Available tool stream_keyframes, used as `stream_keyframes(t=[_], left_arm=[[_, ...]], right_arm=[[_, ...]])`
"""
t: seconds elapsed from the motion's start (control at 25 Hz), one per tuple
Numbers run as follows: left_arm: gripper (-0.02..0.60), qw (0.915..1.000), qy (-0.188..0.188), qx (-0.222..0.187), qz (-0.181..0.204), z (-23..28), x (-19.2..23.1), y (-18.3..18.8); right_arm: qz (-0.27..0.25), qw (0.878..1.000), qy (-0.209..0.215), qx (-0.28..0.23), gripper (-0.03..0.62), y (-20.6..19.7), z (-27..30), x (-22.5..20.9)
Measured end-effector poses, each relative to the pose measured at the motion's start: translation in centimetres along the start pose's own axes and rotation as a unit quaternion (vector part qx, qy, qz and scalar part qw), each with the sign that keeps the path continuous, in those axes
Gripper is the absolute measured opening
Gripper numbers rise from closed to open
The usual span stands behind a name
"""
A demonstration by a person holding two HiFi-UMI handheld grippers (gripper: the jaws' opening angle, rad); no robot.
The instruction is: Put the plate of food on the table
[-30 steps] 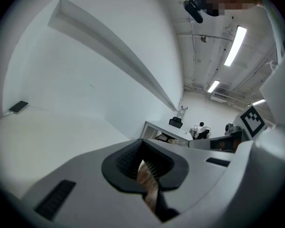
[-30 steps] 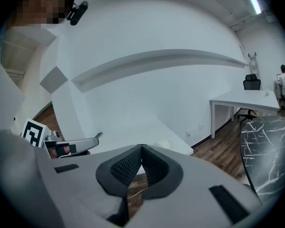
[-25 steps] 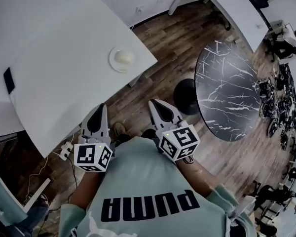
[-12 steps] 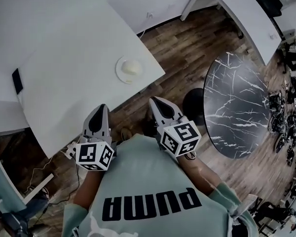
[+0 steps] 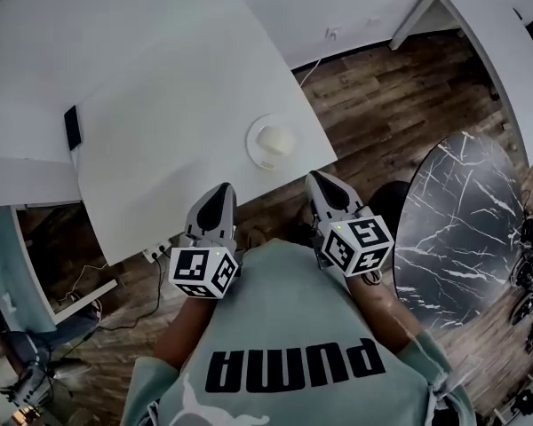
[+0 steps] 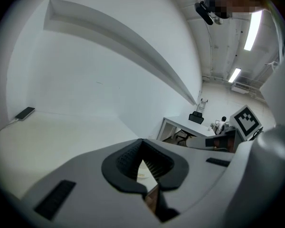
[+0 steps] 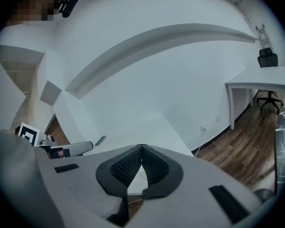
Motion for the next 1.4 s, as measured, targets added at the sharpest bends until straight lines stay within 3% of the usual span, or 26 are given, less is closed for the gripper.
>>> stream_keyframes(t=[0.52, 0.72, 1.04, 1.4], left_arm=[[0.004, 0.9948, 0.025, 0.089, -0.042, 5.2, -1.0, -1.6], [0.062, 0.9913, 0.026, 0.11, -0.068, 7.9, -0.7, -2.3], [0.107, 0.9731, -0.02, 0.189, -0.131, 12.7, 3.1, -5.2], [0.12, 0.9503, -0.083, 0.254, -0.161, 17.3, 6.7, -7.4]], right_arm=[[0.051, 0.996, 0.015, 0.077, 0.005, 1.0, 4.5, -7.4], [0.057, 0.991, 0.034, 0.114, 0.009, 1.6, 5.8, -9.0], [0.112, 0.979, -0.002, 0.173, 0.051, 0.0, 9.0, -10.4], [0.184, 0.959, -0.058, 0.206, 0.058, -1.6, 11.6, -11.4]])
Point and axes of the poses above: the fingertips, and each gripper's own axes: z forward along the fingers, x to its left, y out of its top, the point moved 9 cm from there along -z, backward along the fingers, and after that the axes turned 14 degrees about z, right-handed, at the moved point
